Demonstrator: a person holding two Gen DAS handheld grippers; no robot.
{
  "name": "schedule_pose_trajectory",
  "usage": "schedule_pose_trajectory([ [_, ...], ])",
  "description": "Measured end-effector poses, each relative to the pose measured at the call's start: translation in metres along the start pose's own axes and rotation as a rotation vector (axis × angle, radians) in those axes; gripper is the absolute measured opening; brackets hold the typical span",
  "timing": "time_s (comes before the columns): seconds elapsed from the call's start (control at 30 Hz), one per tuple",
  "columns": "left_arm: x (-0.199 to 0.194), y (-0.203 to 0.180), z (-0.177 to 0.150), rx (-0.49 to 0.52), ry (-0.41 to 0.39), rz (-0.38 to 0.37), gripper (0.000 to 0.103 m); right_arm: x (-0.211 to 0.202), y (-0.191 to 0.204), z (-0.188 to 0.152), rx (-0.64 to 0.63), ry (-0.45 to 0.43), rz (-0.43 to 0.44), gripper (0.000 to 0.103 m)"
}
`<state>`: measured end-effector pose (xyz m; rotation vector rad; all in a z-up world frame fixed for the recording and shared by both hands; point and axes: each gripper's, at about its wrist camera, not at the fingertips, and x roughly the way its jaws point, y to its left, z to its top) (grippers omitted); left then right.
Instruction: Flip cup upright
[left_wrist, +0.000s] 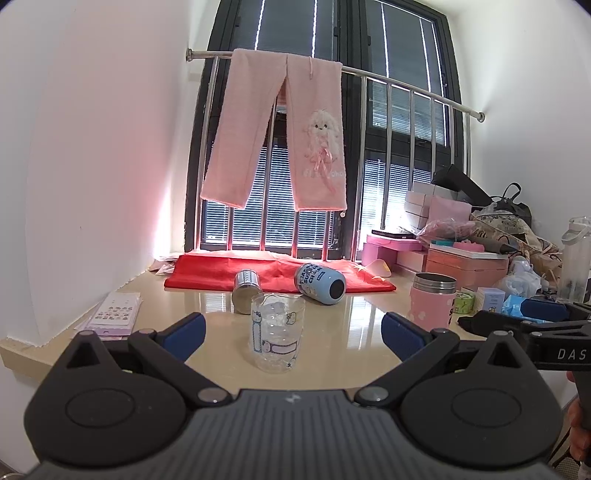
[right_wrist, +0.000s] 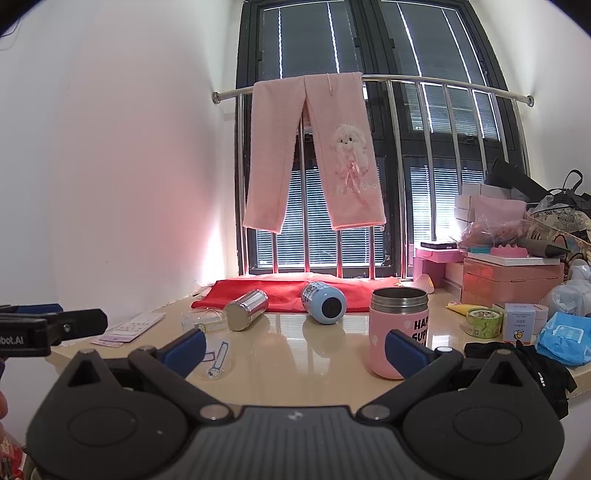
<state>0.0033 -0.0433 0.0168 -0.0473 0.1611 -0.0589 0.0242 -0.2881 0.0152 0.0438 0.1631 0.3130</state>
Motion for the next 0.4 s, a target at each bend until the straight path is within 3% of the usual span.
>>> schedule_pose_trajectory([
  [0.4,0.0002,0.0012,-0.0007,-0.005,0.01,-0.002,0.103,-0.0001,0.0004,-0.0013,0.003,0.001,-0.009,0.103],
])
